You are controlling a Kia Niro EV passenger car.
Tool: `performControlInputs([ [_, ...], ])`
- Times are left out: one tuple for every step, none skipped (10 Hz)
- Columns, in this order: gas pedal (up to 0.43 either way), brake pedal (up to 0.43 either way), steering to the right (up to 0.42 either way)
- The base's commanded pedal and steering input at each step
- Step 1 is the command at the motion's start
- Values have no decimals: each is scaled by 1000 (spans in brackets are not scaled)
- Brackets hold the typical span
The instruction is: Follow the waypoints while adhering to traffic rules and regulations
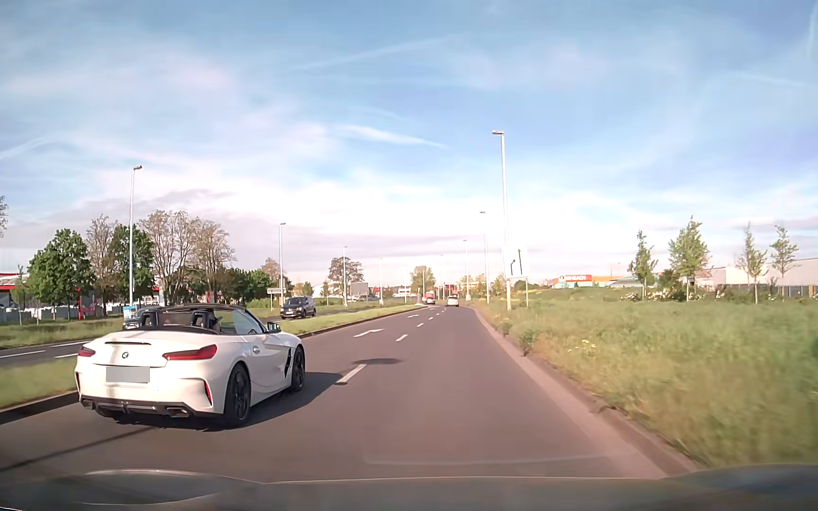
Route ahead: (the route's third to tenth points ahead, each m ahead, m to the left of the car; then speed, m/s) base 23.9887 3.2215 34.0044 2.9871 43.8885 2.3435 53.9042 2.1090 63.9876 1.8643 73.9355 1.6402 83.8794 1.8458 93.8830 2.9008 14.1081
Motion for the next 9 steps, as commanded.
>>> performControlInputs([
  [59,0,5],
  [59,0,5],
  [59,0,5],
  [59,0,5],
  [59,0,5],
  [59,0,5],
  [59,0,5],
  [59,0,4],
  [59,0,5],
])
